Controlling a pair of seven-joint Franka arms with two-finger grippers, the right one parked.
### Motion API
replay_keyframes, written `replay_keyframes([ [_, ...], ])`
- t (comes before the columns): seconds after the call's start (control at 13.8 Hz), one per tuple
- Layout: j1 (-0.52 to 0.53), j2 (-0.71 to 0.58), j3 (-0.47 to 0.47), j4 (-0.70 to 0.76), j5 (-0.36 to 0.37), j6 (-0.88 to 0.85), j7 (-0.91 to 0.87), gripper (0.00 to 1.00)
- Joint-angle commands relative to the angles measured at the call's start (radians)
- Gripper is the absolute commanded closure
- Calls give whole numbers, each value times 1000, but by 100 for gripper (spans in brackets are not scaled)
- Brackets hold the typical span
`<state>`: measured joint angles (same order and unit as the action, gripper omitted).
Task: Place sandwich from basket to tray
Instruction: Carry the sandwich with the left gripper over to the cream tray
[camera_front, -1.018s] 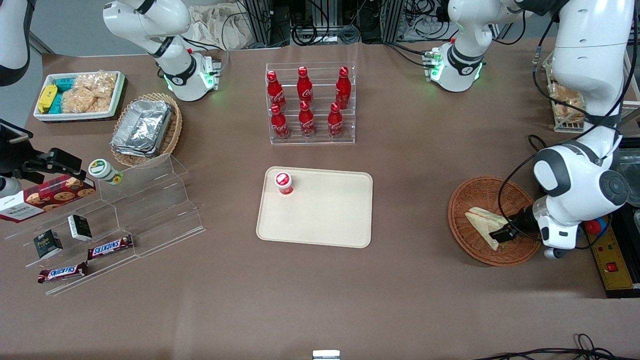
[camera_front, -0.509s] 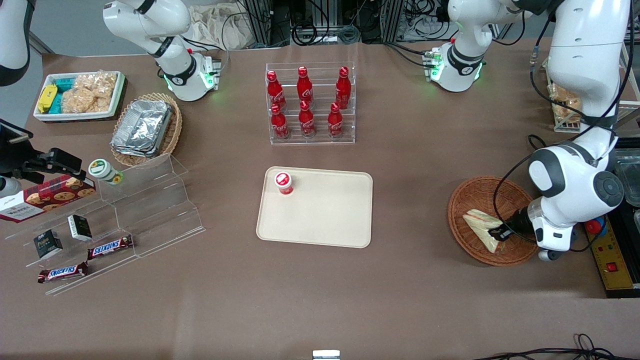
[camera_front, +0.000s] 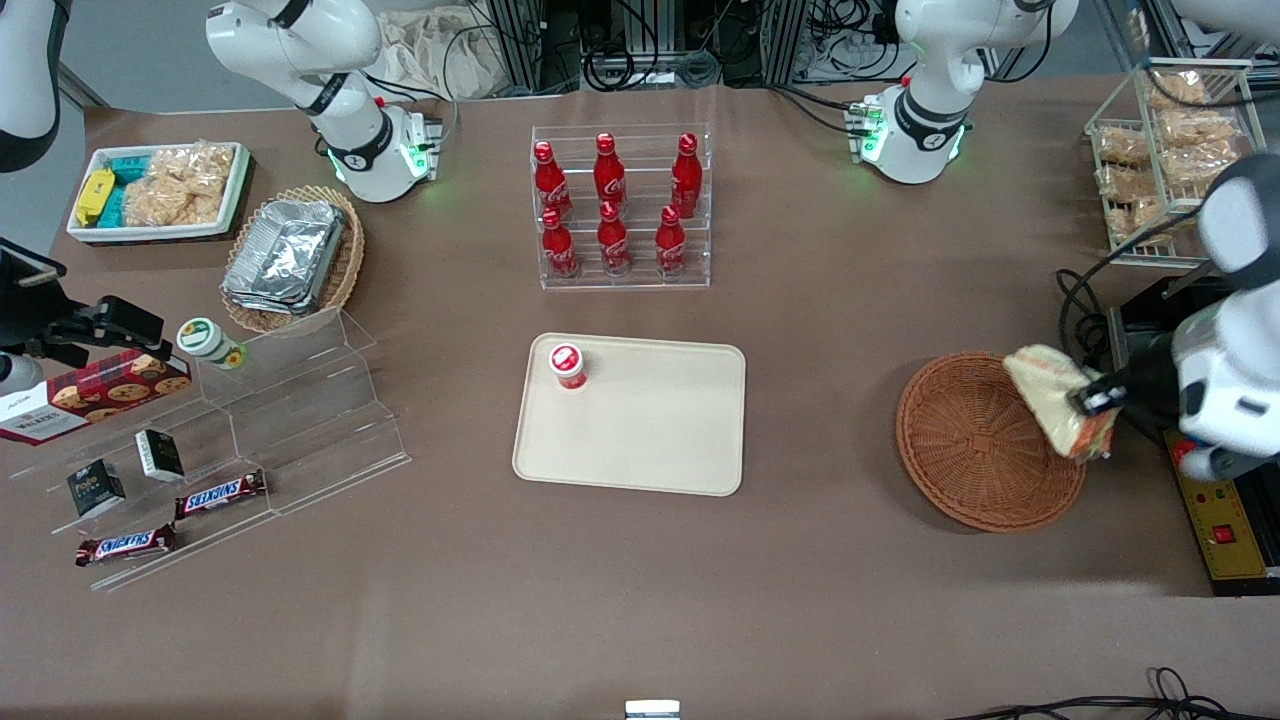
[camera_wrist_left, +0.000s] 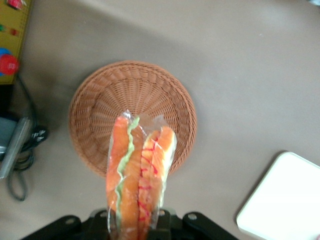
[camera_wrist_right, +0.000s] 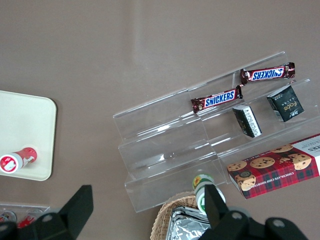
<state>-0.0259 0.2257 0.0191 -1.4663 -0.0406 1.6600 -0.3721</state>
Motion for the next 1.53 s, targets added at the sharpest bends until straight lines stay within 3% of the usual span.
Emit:
replay_keyframes([
  [0.0,-40,-58,-42,103,71,-176,-2,100],
  [0.29,-104,-184,-148,121,81,-351,-95,100],
  [0.58,-123,-168,-396,144,73,-355,-394,100],
  [0.8,-127,-10,-513,141,74,-188,-564,100],
  [1.02,-163,162,-536,130,106,-11,-617,100],
  [1.45,-249,498,-535,127,289,208,-680,100],
])
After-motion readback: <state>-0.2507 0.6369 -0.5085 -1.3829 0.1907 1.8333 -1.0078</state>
